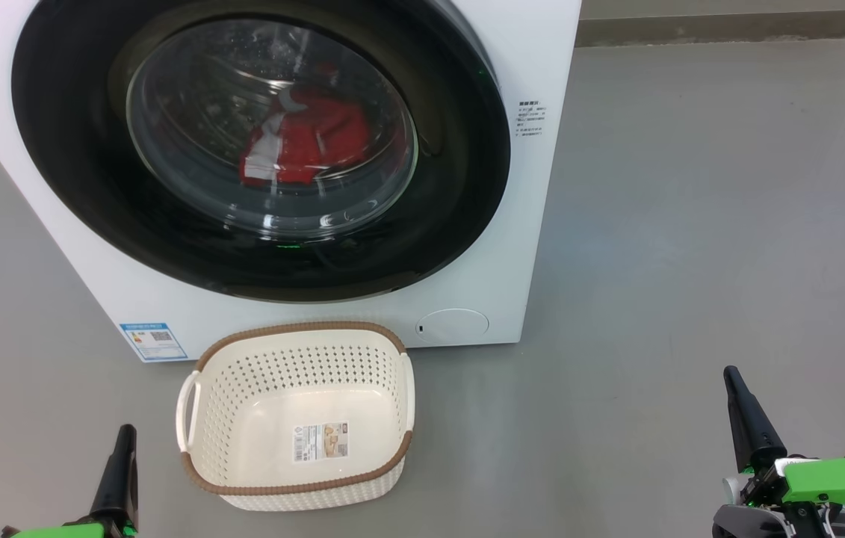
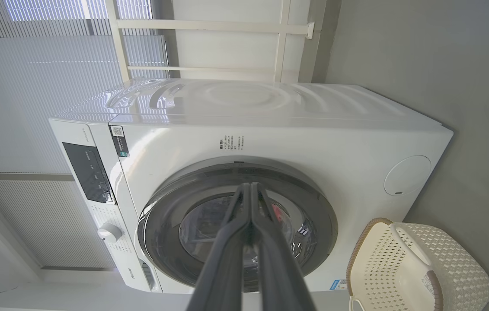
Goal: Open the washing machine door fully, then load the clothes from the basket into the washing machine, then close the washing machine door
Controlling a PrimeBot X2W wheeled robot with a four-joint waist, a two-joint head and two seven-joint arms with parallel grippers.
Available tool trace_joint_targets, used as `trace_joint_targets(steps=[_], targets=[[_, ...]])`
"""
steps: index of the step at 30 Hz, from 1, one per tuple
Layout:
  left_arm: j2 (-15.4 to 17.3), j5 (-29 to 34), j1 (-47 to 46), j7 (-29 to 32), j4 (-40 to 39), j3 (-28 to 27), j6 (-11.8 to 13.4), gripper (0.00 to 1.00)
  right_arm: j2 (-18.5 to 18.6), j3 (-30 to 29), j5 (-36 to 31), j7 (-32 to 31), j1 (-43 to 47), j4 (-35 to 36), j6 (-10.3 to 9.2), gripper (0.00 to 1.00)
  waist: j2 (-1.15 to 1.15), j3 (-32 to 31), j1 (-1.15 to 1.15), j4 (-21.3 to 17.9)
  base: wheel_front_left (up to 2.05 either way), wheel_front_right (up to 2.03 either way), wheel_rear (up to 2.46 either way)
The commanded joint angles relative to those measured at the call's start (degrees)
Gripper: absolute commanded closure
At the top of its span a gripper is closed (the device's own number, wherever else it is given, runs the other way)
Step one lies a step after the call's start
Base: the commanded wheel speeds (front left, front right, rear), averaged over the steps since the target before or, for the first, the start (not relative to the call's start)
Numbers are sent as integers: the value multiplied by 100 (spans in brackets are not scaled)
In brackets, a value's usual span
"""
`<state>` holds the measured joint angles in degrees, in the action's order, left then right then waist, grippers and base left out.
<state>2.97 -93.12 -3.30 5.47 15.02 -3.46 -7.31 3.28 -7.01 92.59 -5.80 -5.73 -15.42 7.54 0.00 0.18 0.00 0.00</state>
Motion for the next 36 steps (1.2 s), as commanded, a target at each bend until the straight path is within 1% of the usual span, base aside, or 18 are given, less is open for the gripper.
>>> trace_joint_targets(steps=[1, 36], targets=[[71, 4, -279, 14, -102, -196, -18, 100, 1, 103, 2, -26, -40, 143, -5, 100, 0, 0, 0, 0, 0, 0, 0], [41, 40, -282, 49, -100, -240, -18, 100, -16, 78, -18, -46, -42, 141, -5, 100, 0, 0, 0, 0, 0, 0, 0]])
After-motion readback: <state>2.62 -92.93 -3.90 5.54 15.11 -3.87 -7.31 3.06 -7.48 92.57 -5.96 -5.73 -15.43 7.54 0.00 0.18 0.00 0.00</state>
